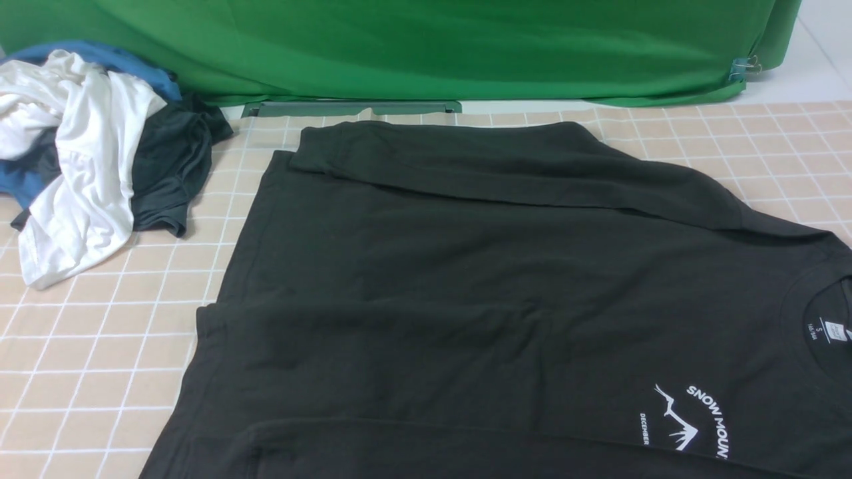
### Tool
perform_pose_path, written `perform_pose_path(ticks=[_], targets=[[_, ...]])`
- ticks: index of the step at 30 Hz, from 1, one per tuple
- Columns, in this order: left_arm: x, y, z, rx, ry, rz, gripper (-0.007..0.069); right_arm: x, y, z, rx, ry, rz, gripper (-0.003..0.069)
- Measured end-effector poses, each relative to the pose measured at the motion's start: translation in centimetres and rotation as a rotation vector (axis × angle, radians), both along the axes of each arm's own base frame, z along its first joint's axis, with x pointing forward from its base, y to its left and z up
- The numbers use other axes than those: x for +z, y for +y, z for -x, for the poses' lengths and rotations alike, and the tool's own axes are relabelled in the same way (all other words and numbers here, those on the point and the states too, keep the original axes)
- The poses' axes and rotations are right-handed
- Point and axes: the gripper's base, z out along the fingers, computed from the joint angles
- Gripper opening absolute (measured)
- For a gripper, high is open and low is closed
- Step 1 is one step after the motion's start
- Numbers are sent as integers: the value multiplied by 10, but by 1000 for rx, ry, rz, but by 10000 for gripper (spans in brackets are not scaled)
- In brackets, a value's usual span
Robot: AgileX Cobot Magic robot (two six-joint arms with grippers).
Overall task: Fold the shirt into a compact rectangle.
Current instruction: 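Grasp the left edge of the dark T-shirt lying flat on the table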
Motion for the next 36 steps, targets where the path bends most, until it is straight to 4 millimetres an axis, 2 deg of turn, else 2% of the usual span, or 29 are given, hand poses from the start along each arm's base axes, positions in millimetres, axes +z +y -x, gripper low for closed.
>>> perform_pose_path(ticks=[1, 2, 3, 5, 8, 10, 12, 13, 15, 17, 18, 20, 22, 26, 30, 34, 36], targets=[[4, 0, -5, -6, 43, -39, 22, 0, 0, 0, 0, 0, -2, 247], [4, -3, -18, -46, 206, -118, 22, 0, 0, 0, 2, -1, -10, 247], [3, -4, -26, -78, 287, -157, 22, 0, 0, 0, 3, -1, -11, 247], [-6, -10, -48, -187, 498, -232, 22, 1, 0, 0, 5, -11, -15, 247], [-28, -15, -73, -309, 715, -271, 22, 5, 1, 1, 14, -58, -23, 245], [-43, -17, -85, -363, 828, -289, 22, 8, 1, 2, 21, -54, -49, 213], [-58, -17, -96, -399, 919, -298, 22, 20, 0, 3, 26, 2, -75, 132], [-63, -17, -100, -412, 948, -299, 22, 29, 0, 3, 30, 39, -74, 87], [-71, -19, -106, -436, 990, -313, 17, 49, 1, 1, 43, 121, -43, 46], [-79, -24, -111, -474, 1029, -333, 15, 68, 2, -6, 65, 241, 18, 38], [-80, -25, -111, -478, 1032, -334, 15, 70, 3, -7, 68, 255, 23, 38], [-90, -38, -116, -549, 1075, -366, 15, 87, 9, -24, 120, 453, 104, 38], [-97, -47, -118, -582, 1106, -380, 15, 94, 14, -36, 158, 580, 173, 38], [-115, -63, -126, -633, 1170, -410, 15, 96, 34, -64, 270, 773, 322, 38], [-129, -67, -134, -645, 1204, -434, 26, 88, 52, -78, 352, 835, 378, 38], [-141, -64, -139, -654, 1250, -508, 127, 82, 67, -85, 417, 852, 409, 41], [-145, -63, -140, -659, 1266, -537, 201, 81, 71, -86, 435, 849, 416, 42]])
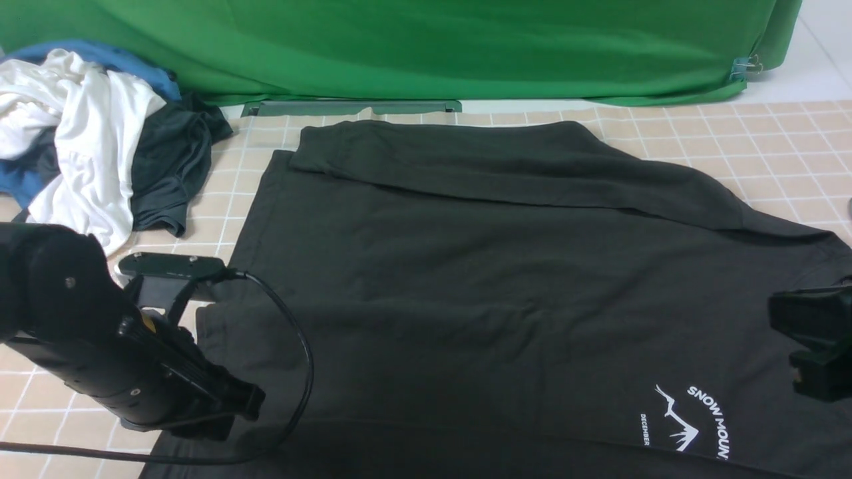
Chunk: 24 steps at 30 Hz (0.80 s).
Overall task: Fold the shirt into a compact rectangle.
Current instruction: 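Grasp the left edge of the dark T-shirt lying flat on the table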
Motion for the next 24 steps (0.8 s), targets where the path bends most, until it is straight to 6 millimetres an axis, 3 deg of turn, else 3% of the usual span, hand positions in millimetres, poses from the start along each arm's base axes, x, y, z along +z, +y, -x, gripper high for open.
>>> perform_pose_path(ticks=[5, 11, 18, 24], targets=[[-4, 1, -3, -13, -9, -18, 417, 1, 4, -2, 7, -18, -24, 43], [-16, 0, -7, 8, 33, -26, 521, 2, 4, -3, 3, -28, -39, 45], [-34, -1, -11, 12, 86, -41, 484, 3, 4, -3, 2, -29, -42, 51], [-35, -2, -12, 16, 104, -38, 304, 3, 4, -3, 2, -31, -43, 56]])
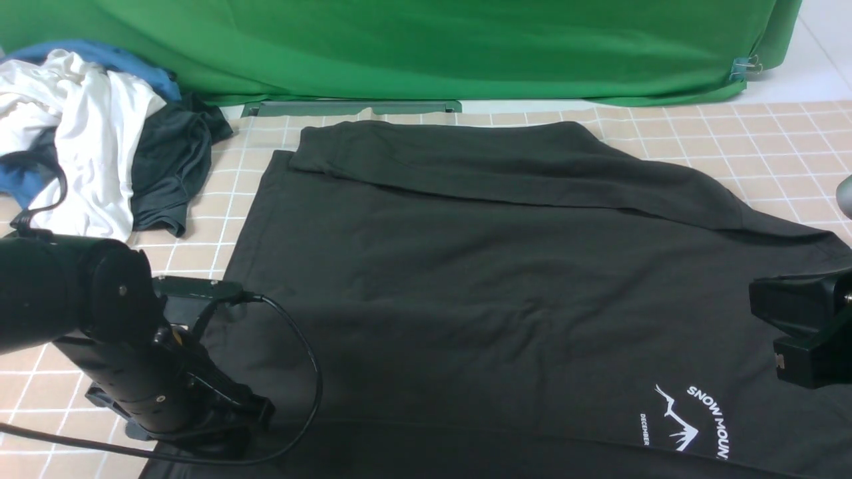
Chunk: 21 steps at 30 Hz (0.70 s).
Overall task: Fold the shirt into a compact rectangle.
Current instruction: 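Grasp the left edge of the dark T-shirt lying flat on the table, then fold the left side of the black T-shirt inward over its body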
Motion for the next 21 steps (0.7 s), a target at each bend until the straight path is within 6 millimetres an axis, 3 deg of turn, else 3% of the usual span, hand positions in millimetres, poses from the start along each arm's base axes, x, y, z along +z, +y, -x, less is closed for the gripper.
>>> perform_pose_path(ticks=[2, 5, 9, 15, 21], targets=[[0, -1, 2, 8, 18, 7, 136, 0, 0, 0, 0, -1, 0, 60], [5, 0, 6, 0, 38, 4, 37, 0, 0, 0, 0, -1, 0, 68], [21, 1, 13, -5, 15, 14, 34, 0, 0, 0, 1, -4, -2, 71], [64, 0, 17, -2, -78, 70, 34, 2, 1, -1, 3, -20, -12, 71], [117, -7, -7, 23, -226, 112, 34, 2, 1, -1, 4, -28, -16, 71]])
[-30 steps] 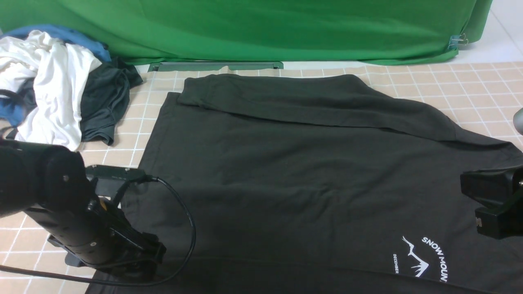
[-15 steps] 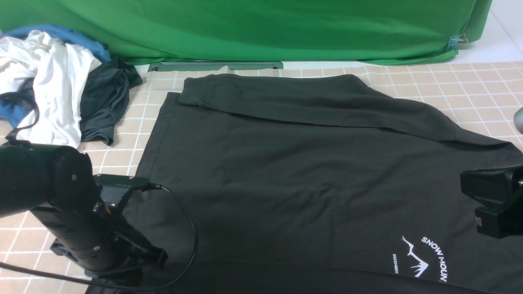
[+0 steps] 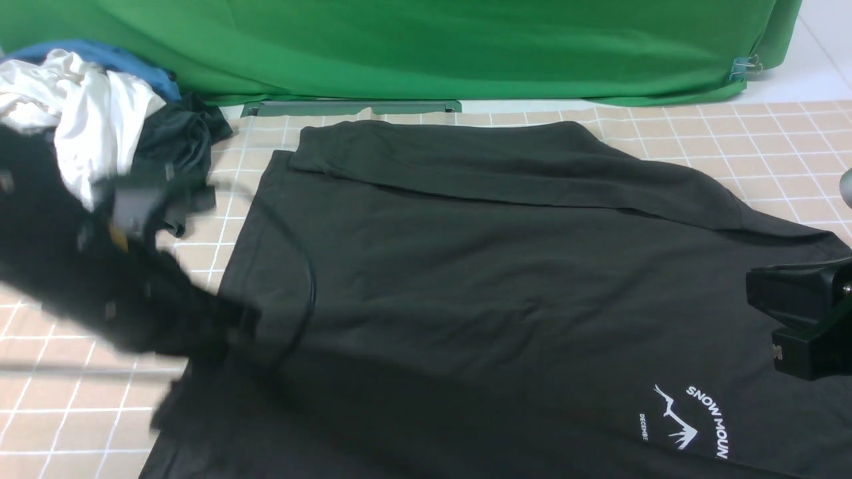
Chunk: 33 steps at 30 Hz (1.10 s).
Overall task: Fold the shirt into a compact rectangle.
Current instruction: 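Fold the left side of the black T-shirt inward over its body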
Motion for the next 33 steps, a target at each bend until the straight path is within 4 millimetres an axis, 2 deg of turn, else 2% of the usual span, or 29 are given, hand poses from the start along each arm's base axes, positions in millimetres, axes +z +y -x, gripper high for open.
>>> perform_pose_path(ticks=[4, 7, 10, 15, 16, 22, 25, 27, 32, 33], targets=[[27, -5, -26, 0, -92, 6, 34, 0, 0, 0, 0, 0, 0, 76], [36, -8, -47, -4, -128, -10, 34, 0, 0, 0, 0, 0, 0, 86], [35, -11, -67, -4, -150, -37, 34, 0, 0, 0, -1, 0, -1, 90], [21, -13, -99, 3, -172, -99, 34, 0, 0, 0, -2, 1, -3, 97], [13, -14, -107, -3, -164, -118, 34, 0, 0, 0, -3, 1, -4, 99], [-16, -16, -127, -14, -153, -160, 39, 0, 0, 0, -3, 2, -5, 109], [-23, -16, -132, -23, -165, -180, 57, 0, 0, 0, -5, 2, -7, 112], [-28, -15, -136, -25, -174, -197, 108, 0, 0, 0, -5, 3, -8, 119], [-26, -13, -146, 79, -241, -192, 327, 0, 0, 0, -6, 3, -8, 136], [-26, -13, -146, 85, -240, -189, 327, 0, 0, 0, -6, 3, -8, 136]])
